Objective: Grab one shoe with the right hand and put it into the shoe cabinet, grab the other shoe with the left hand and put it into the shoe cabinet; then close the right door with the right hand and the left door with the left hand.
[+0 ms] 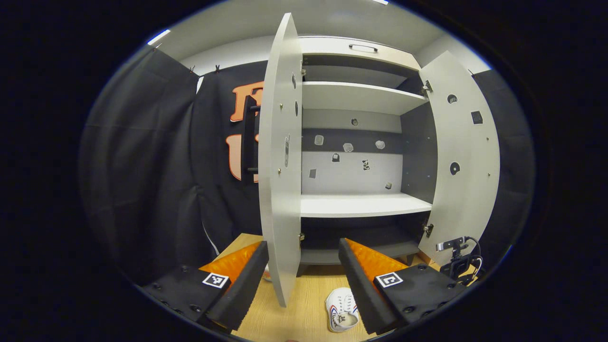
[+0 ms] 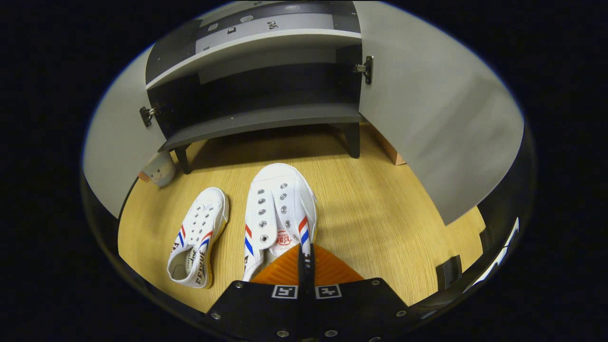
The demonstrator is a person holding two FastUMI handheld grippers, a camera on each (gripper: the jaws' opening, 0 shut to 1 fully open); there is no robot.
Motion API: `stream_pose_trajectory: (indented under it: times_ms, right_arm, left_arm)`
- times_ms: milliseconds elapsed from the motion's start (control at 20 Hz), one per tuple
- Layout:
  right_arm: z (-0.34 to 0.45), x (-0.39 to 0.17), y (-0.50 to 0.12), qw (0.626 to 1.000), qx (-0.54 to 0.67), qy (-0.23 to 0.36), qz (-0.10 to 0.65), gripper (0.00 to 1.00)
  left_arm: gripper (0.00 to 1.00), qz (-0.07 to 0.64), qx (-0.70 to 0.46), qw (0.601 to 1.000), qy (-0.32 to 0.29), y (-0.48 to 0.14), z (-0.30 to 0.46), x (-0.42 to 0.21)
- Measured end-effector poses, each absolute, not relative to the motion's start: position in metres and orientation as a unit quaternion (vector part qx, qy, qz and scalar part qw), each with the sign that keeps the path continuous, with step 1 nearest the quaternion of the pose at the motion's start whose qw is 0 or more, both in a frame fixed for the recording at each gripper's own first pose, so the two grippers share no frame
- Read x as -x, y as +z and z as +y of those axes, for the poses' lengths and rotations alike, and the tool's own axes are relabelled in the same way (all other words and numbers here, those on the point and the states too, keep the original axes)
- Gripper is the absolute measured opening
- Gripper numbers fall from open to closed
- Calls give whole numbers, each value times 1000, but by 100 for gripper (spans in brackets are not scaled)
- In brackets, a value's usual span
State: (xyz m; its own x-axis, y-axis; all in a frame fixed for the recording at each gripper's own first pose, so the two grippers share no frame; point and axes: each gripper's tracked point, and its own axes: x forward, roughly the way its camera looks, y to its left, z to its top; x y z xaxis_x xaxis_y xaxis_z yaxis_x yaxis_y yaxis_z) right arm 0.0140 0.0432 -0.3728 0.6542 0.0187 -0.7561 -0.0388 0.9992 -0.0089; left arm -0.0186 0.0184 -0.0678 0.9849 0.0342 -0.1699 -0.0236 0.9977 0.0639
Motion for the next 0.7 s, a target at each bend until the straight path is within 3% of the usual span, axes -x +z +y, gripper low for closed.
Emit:
stream_pose_trajectory:
  times_ms: [700]
  right_arm:
    - [98, -72, -187, 952, -6, 73, 297, 0]
  left_arm:
    - [96, 72, -14, 997, 6, -71, 16, 1]
